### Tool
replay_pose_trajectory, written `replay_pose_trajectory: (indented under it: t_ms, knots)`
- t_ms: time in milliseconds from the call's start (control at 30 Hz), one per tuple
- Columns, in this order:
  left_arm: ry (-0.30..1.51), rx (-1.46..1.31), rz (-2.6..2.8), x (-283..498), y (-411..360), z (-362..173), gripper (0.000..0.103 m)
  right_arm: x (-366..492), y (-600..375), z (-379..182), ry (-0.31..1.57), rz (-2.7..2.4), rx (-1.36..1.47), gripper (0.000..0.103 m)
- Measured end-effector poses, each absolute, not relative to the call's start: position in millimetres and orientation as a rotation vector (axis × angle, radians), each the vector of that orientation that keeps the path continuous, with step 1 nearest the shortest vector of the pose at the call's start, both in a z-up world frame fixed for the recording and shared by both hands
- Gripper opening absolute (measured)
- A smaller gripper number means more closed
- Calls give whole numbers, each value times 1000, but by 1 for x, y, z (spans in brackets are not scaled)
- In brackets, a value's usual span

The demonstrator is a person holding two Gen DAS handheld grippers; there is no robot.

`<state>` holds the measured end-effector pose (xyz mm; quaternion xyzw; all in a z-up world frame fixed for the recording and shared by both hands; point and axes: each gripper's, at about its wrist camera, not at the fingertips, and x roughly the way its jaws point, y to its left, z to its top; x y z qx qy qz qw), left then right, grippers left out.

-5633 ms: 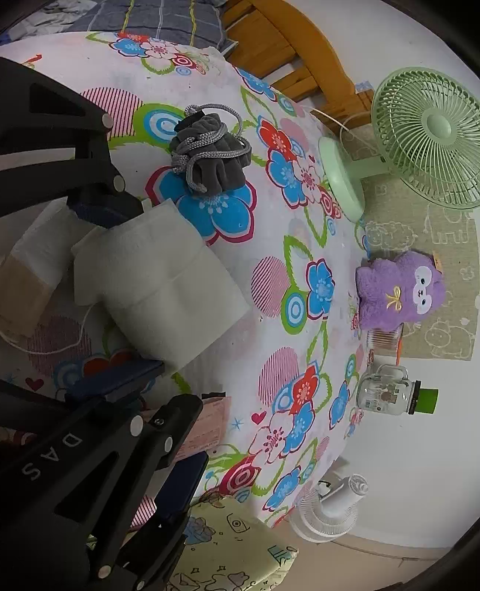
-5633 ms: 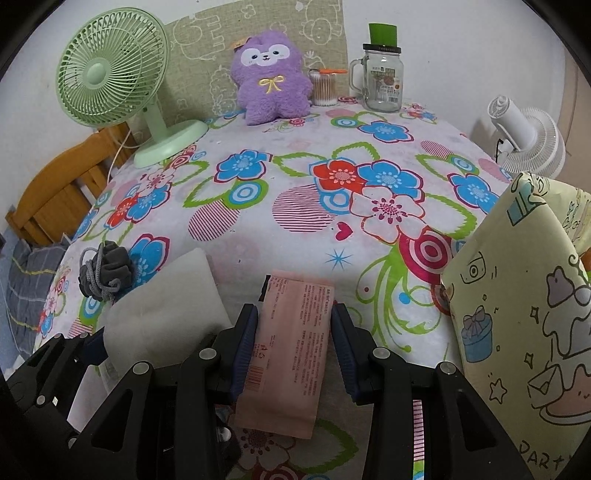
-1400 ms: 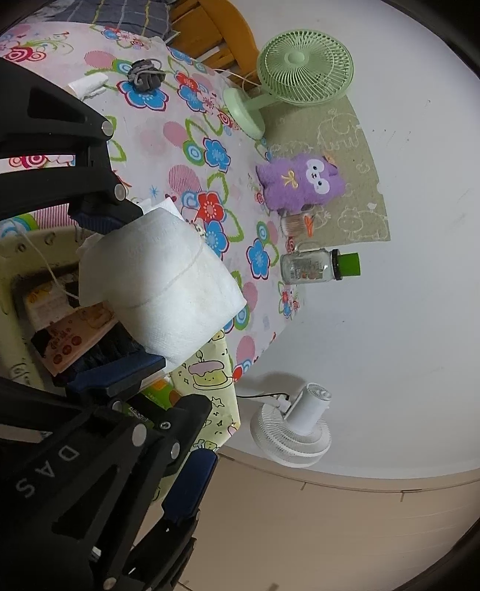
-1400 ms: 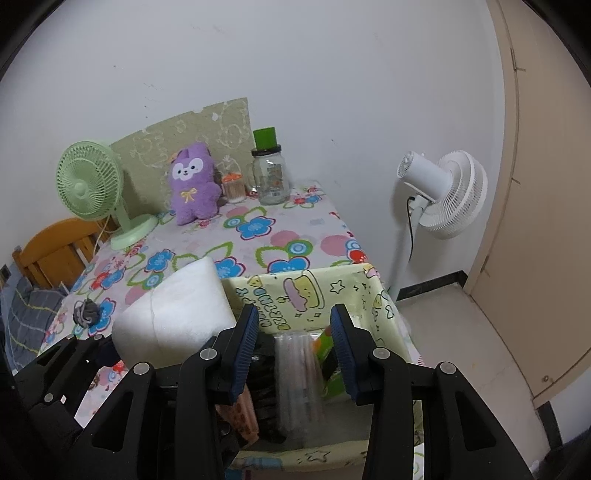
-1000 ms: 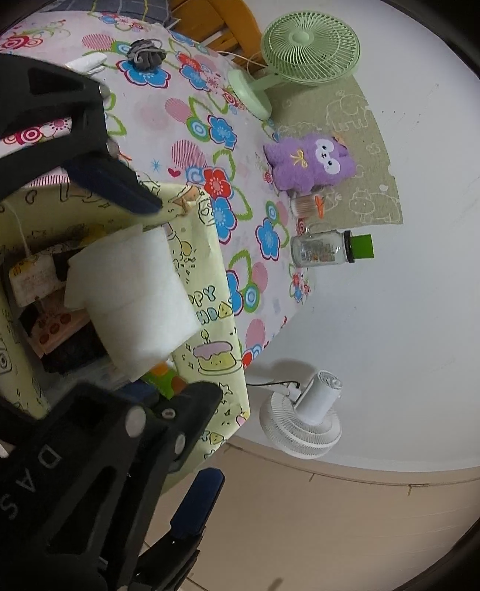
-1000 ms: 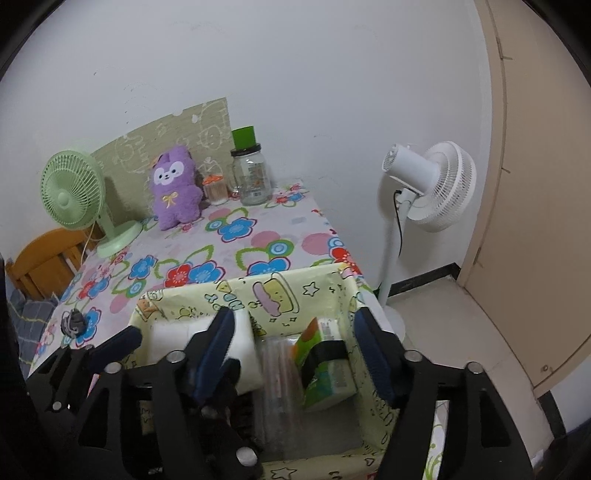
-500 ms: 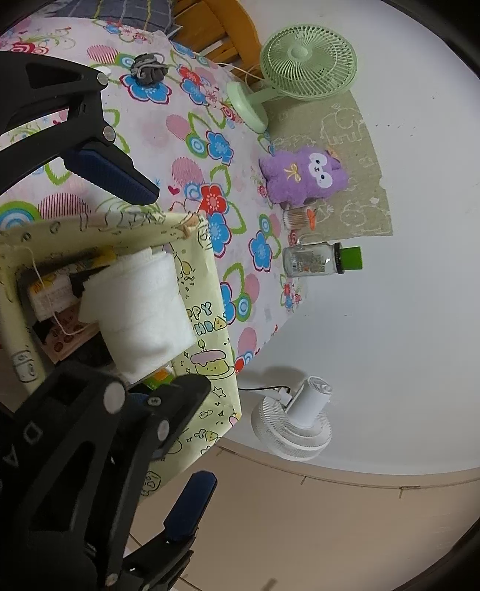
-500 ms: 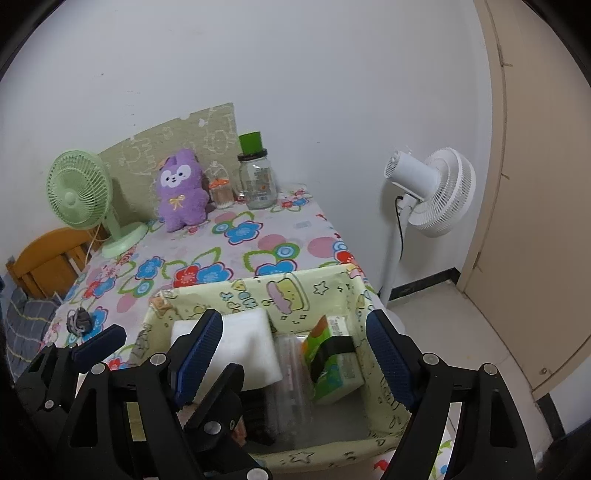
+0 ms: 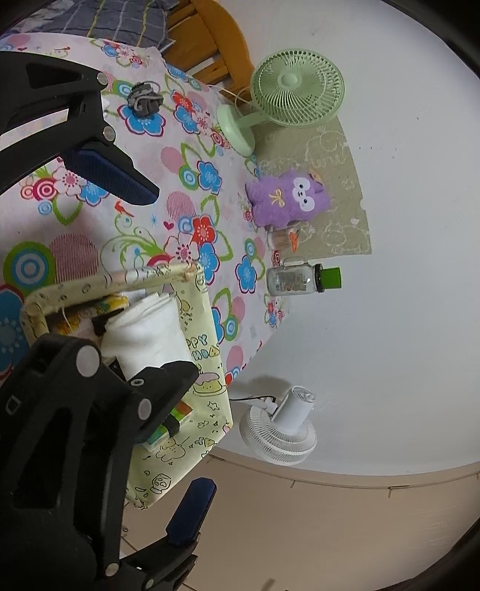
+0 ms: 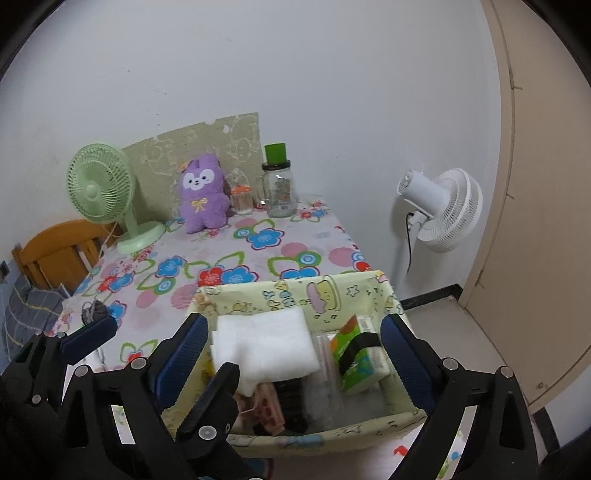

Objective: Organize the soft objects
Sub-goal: 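Withdraw both tools from the paper box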

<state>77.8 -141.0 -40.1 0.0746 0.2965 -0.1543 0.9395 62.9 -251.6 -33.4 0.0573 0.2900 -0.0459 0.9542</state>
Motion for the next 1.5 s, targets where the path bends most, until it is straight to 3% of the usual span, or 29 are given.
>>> replay_pose_trajectory:
  t_ms: [1500]
  knots:
    - [582, 92, -142, 66, -6, -31, 103, 61, -116, -21, 576, 35, 55, 97]
